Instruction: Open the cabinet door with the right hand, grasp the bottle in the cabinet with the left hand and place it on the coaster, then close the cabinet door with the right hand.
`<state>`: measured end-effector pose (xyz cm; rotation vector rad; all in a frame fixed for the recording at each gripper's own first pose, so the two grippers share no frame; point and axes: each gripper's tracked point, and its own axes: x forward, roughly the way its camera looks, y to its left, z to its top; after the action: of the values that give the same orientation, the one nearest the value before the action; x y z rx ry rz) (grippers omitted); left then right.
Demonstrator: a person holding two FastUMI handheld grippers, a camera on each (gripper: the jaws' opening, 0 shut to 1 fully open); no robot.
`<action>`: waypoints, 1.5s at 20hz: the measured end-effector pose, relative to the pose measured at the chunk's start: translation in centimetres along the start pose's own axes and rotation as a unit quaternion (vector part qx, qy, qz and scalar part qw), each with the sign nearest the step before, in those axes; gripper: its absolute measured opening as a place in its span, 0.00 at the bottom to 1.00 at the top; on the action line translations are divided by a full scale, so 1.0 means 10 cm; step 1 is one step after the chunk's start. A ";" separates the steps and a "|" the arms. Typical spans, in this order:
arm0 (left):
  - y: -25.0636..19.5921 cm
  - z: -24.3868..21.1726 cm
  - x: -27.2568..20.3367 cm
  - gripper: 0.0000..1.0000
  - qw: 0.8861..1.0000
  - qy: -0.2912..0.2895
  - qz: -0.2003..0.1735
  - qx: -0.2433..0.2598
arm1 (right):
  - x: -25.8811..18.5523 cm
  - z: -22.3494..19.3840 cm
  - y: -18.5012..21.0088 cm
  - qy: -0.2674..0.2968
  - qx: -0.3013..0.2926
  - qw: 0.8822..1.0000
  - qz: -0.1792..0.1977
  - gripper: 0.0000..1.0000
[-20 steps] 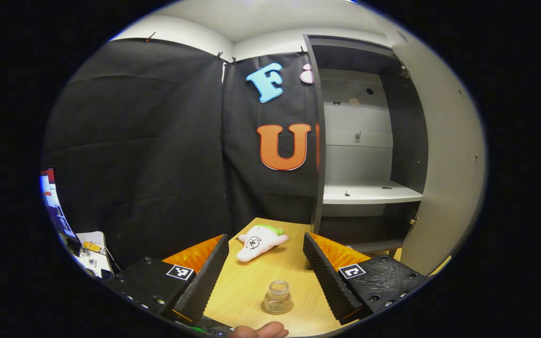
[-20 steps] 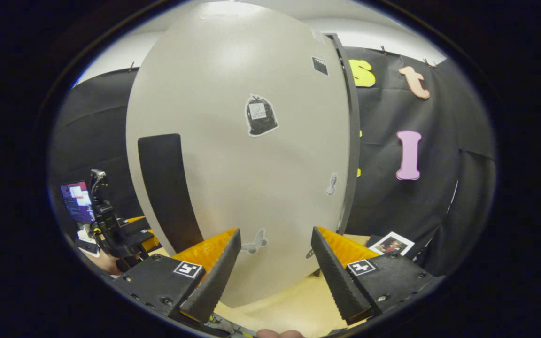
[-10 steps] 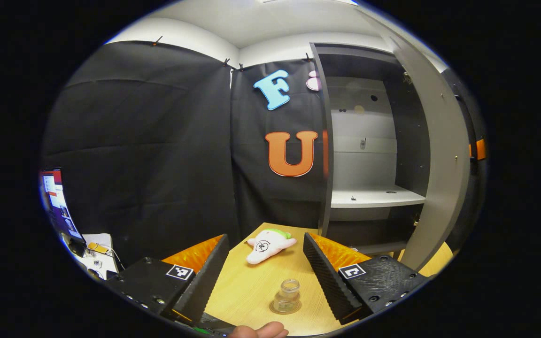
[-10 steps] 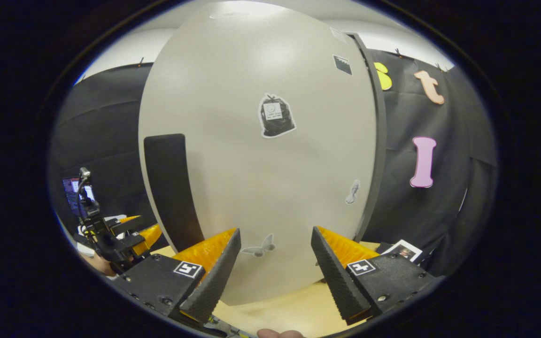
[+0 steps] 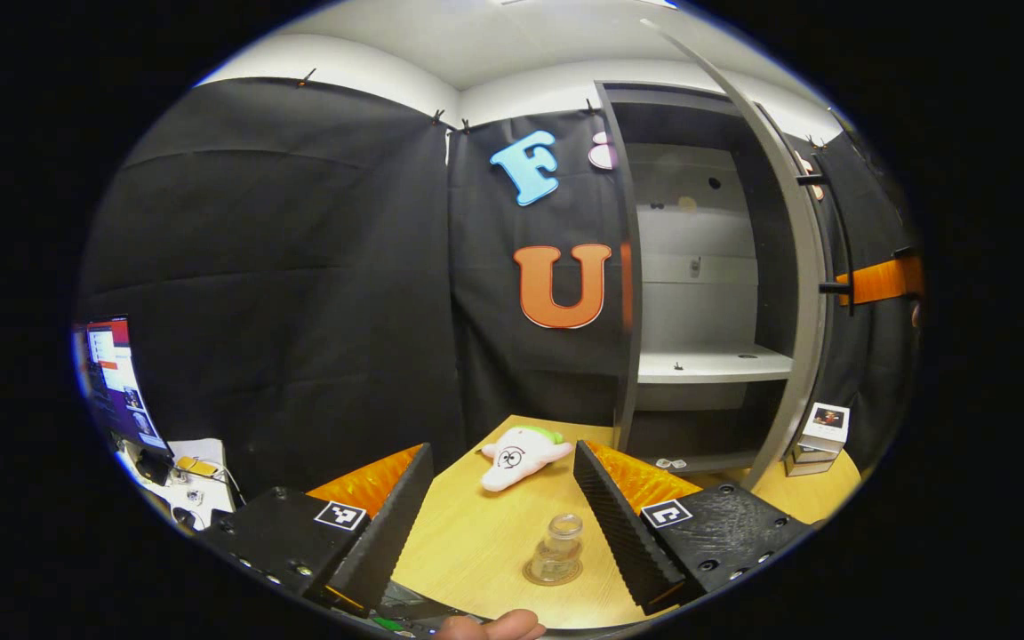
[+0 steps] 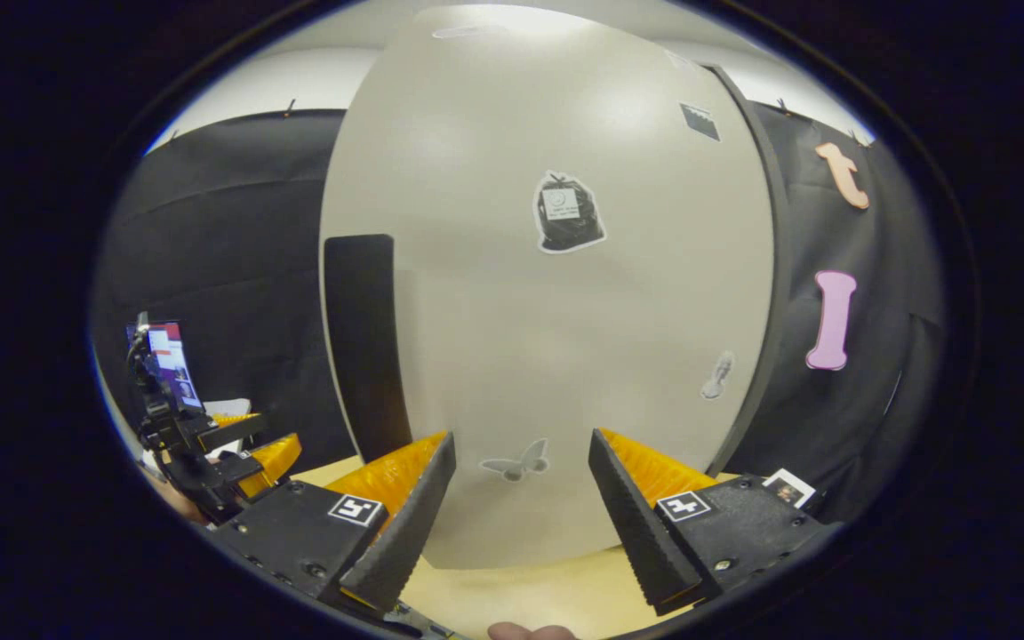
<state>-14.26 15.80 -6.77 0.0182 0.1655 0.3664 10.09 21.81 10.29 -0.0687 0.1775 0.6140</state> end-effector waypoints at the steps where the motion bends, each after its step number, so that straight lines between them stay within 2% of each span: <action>1: 0.00 -0.01 0.00 0.96 1.000 0.001 0.004 -0.003 | 0.03 0.00 0.03 0.000 -0.004 1.000 0.003 0.98; 4: 0.05 -0.02 -0.05 0.97 1.000 0.000 0.006 -0.004 | 0.09 0.04 0.07 -0.011 -0.012 1.000 -0.003 0.97; 5: 0.09 0.01 -0.05 0.97 1.000 -0.003 0.006 0.003 | 0.11 0.10 0.06 -0.024 -0.014 1.000 -0.013 0.92; 6: 0.13 0.03 -0.05 0.96 1.000 -0.005 0.005 0.009 | 0.14 0.18 0.04 -0.038 -0.018 0.999 -0.028 0.97; 10: 0.21 0.15 -0.05 0.96 1.000 -0.016 -0.012 0.022 | 0.20 0.46 0.00 -0.100 -0.017 0.991 -0.085 0.98; 11: 0.21 0.16 -0.03 0.96 0.999 -0.017 -0.022 0.026 | 0.21 0.49 0.00 -0.111 -0.010 0.989 -0.099 0.98; 12: 0.21 0.17 0.00 0.96 0.999 -0.020 -0.032 0.032 | 0.25 0.52 0.01 -0.121 0.001 0.987 -0.109 0.93; 13: 0.18 0.15 0.03 0.96 0.998 -0.021 -0.047 0.040 | 0.26 0.52 0.02 -0.128 0.012 0.985 -0.119 0.98; 14: 0.15 0.13 0.04 0.96 0.997 -0.025 -0.061 0.051 | 0.28 0.51 0.04 -0.137 0.025 0.982 -0.124 0.99; 15: 0.17 0.13 0.04 1.00 0.995 -0.032 -0.071 0.058 | 0.30 0.46 0.06 -0.143 0.035 0.980 -0.131 0.94; 16: 0.16 0.14 0.05 0.96 0.994 -0.038 -0.081 0.061 | 0.30 0.40 0.07 -0.145 0.046 0.978 -0.140 0.94; 17: 0.14 0.16 0.07 0.96 0.993 -0.043 -0.092 0.063 | 0.29 0.32 0.10 -0.139 0.058 0.978 -0.144 0.99; 19: 0.06 0.23 0.13 0.96 0.990 -0.052 -0.114 0.070 | 0.22 0.20 0.12 -0.130 0.078 0.976 -0.158 0.99; 20: 0.00 0.30 0.18 0.96 0.988 -0.056 -0.125 0.070 | 0.14 0.16 0.09 -0.128 0.085 0.973 -0.172 0.99; 21: -0.10 0.36 0.21 0.96 0.986 -0.055 -0.143 0.065 | 0.10 0.13 0.07 -0.128 0.092 0.971 -0.182 0.94; 22: -0.22 0.40 0.24 0.96 0.984 -0.053 -0.163 0.056 | 0.03 0.11 0.04 -0.129 0.098 0.968 -0.193 0.99; 23: -0.33 0.44 0.28 0.96 0.981 -0.049 -0.178 0.052 | -0.03 0.07 -0.01 -0.127 0.102 0.965 -0.206 0.98; 24: -0.46 0.45 0.30 0.96 0.979 -0.047 -0.191 0.049 | -0.10 0.03 -0.05 -0.125 0.106 0.962 -0.218 0.94; 25: -0.56 0.51 0.33 0.96 0.977 -0.051 -0.201 0.046 | -0.17 0.00 -0.10 -0.124 0.112 0.959 -0.231 0.99; 27: -0.82 0.61 0.41 0.96 0.973 -0.061 -0.221 0.038 | -0.30 -0.11 -0.22 -0.122 0.132 0.948 -0.263 0.99; 28: -0.96 0.65 0.44 1.00 0.970 -0.063 -0.231 0.034 | -0.36 -0.18 -0.29 -0.120 0.146 0.940 -0.284 0.94; 30: -1.19 0.67 0.48 0.96 0.967 -0.060 -0.247 0.032 | -0.40 -0.32 -0.38 -0.114 0.173 0.930 -0.303 0.99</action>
<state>-4.47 6.50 -1.53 0.0620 0.0570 -0.1383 8.66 16.08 7.97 0.2831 0.0309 -0.0362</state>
